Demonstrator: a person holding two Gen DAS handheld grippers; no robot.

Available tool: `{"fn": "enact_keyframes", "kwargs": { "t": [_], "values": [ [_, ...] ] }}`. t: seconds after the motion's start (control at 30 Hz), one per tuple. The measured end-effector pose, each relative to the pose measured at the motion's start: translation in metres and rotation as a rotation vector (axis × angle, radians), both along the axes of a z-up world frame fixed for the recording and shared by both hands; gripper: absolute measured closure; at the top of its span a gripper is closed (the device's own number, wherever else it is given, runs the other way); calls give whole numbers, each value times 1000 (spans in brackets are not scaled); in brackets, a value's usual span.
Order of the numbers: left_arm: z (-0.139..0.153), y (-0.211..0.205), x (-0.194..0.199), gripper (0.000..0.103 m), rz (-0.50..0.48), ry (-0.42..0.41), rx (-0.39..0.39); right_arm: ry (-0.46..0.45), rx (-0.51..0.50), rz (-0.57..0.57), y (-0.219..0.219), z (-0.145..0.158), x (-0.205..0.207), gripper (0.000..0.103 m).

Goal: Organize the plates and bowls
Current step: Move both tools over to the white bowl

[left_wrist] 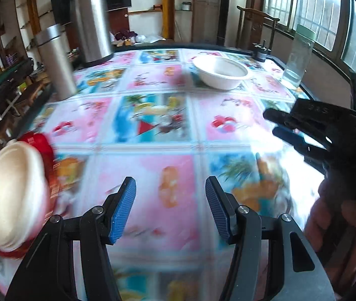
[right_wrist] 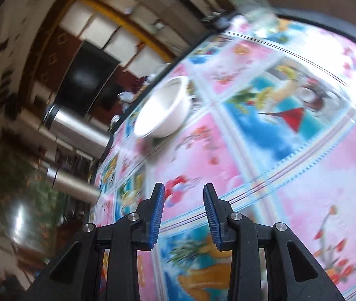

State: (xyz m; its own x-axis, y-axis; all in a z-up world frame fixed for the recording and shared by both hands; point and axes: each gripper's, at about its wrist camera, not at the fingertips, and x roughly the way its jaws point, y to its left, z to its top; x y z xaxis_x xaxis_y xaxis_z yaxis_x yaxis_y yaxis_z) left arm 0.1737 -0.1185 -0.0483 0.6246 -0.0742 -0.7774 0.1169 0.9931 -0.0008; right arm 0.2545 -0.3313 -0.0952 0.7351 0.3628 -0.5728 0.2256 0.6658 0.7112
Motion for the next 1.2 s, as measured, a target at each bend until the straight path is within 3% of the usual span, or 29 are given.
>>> {"fn": "enact_keyframes", "kwargs": {
  "t": [0.23,0.4,0.5,0.67,0.87,1.03,1.2],
  "values": [
    [-11,-15,22,46,11,-90,-20,40,38,-49,-25,-7,4,68],
    [-28,8,36,47,6,7,-67,18,27,-62,-24,-7,3,68],
    [-23,22,37,47,27,6,-113,-15,8,-55,-19,-2,1,68],
    [-21,36,41,47,44,10,-154,-58,-25,-94,-14,12,9,50],
    [-21,42,45,47,46,38,-173,-14,-93,-120,-7,32,70,44],
    [-21,48,49,46,59,60,-193,73,-215,-130,10,41,133,40],
    [-22,54,52,46,69,73,-203,153,-327,-117,29,31,164,44]
  ]
}}
